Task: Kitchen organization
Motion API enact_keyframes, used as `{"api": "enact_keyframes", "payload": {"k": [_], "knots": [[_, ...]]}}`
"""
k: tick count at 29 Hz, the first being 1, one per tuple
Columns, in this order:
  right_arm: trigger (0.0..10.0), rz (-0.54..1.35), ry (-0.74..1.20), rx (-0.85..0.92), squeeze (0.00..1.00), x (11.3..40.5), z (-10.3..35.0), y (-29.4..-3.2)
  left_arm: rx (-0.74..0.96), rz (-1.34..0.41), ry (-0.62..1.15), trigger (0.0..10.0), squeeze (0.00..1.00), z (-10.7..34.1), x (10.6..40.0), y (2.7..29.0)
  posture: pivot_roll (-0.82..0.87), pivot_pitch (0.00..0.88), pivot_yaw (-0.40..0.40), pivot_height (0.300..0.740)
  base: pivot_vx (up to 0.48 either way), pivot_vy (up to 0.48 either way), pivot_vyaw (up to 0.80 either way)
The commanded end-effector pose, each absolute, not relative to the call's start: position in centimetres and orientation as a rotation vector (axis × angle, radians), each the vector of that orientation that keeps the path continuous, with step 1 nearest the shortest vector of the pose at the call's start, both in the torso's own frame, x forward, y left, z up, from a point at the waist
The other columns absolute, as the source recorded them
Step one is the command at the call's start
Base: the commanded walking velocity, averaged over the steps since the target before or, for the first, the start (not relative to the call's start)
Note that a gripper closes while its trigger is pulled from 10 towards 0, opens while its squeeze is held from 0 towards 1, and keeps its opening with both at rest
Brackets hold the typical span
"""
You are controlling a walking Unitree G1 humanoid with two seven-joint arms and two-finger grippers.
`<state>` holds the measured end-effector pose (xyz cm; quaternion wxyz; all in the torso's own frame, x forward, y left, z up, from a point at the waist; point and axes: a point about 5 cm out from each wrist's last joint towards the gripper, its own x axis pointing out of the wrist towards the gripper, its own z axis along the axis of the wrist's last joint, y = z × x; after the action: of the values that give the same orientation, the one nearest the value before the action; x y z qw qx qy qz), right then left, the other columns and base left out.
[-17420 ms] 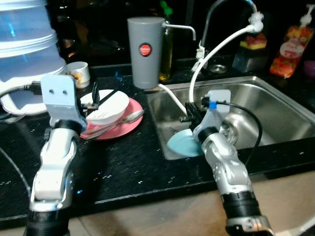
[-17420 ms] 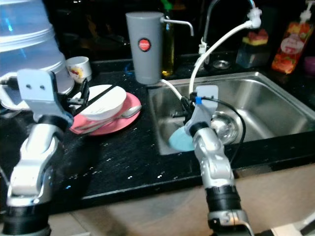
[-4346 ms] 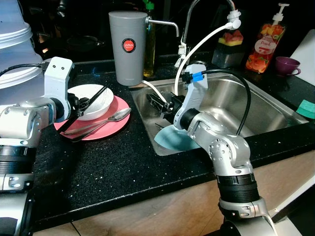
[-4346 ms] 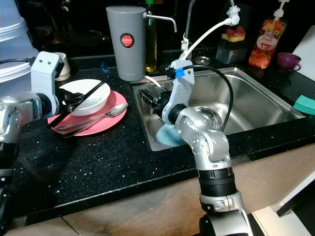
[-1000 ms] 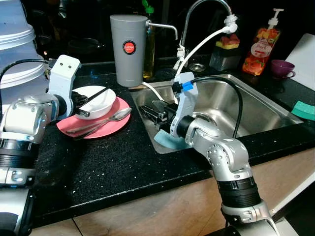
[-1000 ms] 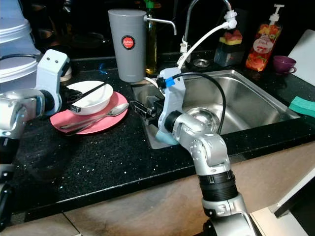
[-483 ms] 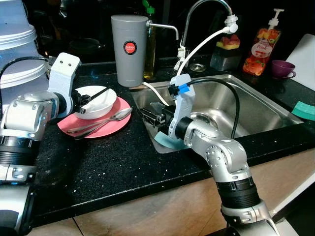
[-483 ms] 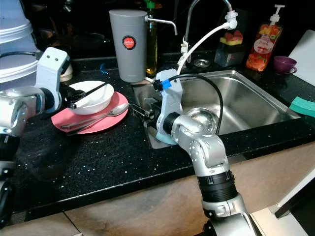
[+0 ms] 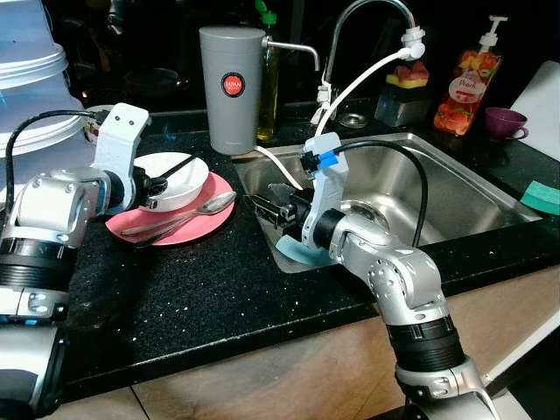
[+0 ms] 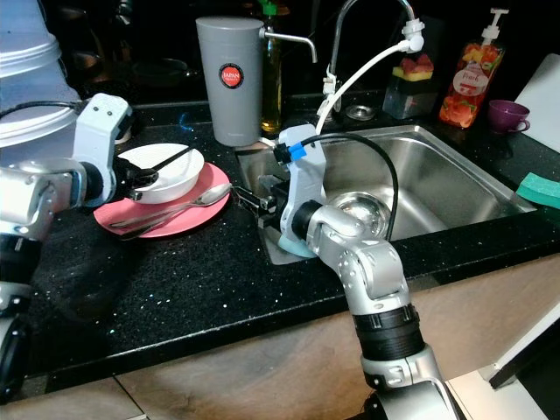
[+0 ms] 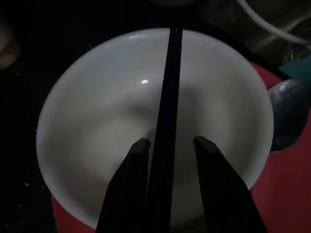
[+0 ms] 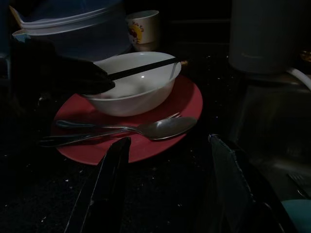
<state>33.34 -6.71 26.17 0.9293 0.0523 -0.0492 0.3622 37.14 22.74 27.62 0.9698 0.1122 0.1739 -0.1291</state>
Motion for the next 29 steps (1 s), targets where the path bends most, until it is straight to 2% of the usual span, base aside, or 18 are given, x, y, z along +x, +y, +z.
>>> {"api": "enact_keyframes", "payload": {"k": [1, 11, 12, 29], "knots": [[10.0, 0.744, -0.101, 0.096, 0.00, 33.1, 26.1, -6.8, 0.234, -0.272, 0.380, 10.0, 0.00, 27.4, 37.3, 22.4, 0.01, 0.000, -0.002, 0.740, 0.000, 0.000, 0.00], [10.0, 0.742, -0.102, 0.096, 0.00, 33.1, 26.2, -6.8, 0.266, -0.272, 0.381, 10.0, 0.00, 27.5, 37.3, 22.5, 0.01, 0.000, -0.001, 0.740, 0.000, 0.000, 0.00], [10.0, 0.741, -0.102, 0.096, 0.00, 33.1, 26.2, -6.8, 0.261, -0.268, 0.379, 0.1, 0.00, 27.5, 37.3, 22.6, 0.01, 0.000, -0.001, 0.740, 0.000, 0.000, 0.00], [10.0, 0.729, -0.110, 0.099, 0.00, 33.3, 26.5, -7.0, 0.230, -0.180, 0.232, 0.0, 0.00, 30.4, 37.4, 23.3, 0.00, 0.000, 0.000, 0.740, 0.000, 0.000, 0.00]]}}
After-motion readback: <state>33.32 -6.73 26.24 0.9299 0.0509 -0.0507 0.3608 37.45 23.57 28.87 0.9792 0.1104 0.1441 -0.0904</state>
